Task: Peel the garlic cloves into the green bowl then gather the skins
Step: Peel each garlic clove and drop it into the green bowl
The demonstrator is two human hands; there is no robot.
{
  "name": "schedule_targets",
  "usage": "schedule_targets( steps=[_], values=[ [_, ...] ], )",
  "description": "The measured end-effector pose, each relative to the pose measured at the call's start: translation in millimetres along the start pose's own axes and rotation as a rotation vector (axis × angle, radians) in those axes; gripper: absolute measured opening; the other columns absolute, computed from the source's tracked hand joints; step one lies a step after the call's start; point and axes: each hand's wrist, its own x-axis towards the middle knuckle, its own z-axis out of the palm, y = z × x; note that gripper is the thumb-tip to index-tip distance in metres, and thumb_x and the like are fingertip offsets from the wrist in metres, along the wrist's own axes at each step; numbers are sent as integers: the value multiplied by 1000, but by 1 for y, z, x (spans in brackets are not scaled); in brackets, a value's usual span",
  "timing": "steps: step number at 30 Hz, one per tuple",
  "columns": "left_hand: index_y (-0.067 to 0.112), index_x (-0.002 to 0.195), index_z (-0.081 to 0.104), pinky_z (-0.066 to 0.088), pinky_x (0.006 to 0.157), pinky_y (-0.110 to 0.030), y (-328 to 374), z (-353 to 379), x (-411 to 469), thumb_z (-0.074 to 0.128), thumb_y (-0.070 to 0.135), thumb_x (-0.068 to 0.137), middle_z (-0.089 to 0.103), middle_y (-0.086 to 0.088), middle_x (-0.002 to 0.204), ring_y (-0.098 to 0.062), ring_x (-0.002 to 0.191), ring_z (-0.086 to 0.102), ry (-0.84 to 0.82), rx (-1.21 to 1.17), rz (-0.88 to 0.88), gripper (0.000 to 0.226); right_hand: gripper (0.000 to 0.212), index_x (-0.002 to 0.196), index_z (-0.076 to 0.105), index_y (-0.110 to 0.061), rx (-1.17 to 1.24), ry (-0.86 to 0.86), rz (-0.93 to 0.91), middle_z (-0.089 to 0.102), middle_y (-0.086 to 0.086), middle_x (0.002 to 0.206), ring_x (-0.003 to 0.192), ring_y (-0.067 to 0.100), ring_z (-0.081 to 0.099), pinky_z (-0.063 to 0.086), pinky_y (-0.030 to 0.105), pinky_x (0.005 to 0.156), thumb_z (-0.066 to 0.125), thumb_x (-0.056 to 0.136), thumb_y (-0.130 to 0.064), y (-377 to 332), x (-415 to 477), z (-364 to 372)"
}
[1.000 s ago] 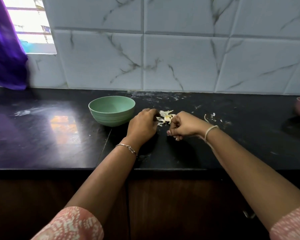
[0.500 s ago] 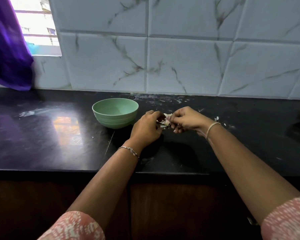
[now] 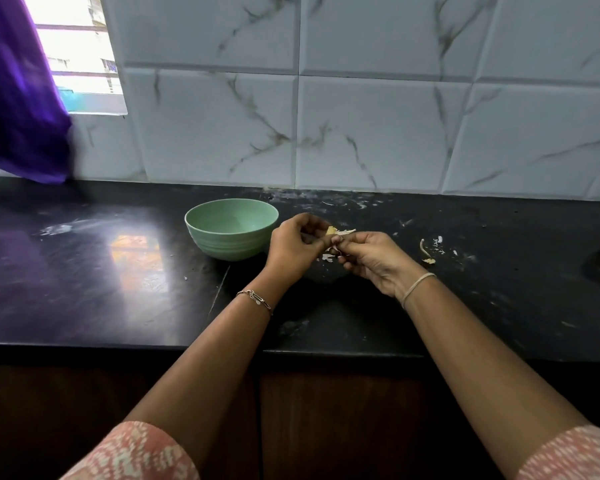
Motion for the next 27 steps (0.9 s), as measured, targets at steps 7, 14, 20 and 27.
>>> schedule_targets(
  steps=[7, 14, 20, 27],
  values=[
    [5, 90, 70, 61, 68, -35, 0, -1, -3, 78, 13, 80, 69, -7, 74, -16, 62, 65, -57, -78, -125, 15, 13, 85, 66, -13, 11, 24, -39, 70, -1, 79, 67, 8, 65, 52, 19, 57, 61, 94, -22, 1, -2, 1],
    [3, 95, 74, 59, 74, -33, -3, -1, -4, 78, 12, 80, 72, -16, 79, -16, 67, 64, -97, -72, -132, 18, 4, 78, 75, -12, -108, 101, -205, 72, -1, 73, 66, 4, 64, 51, 15, 60, 79, 78, -13, 4, -2, -1],
    [0, 102, 71, 57, 70, -23, -1, -1, -6, 75, 7, 81, 69, -17, 81, -18, 69, 62, -173, -210, -160, 23, 7, 79, 73, -9, -138, 120, -224, 72, 7, 76, 70, 10, 65, 51, 16, 62, 72, 86, -9, 5, 1, -1],
    [-6, 104, 67, 58, 68, -22, 2, -2, -7, 70, 1, 84, 68, -8, 76, -8, 61, 63, -174, -348, -189, 22, 9, 68, 71, -17, -456, 330, -342, 71, 4, 71, 66, 14, 63, 52, 31, 67, 76, 75, -15, 8, 6, -3]
  ],
)
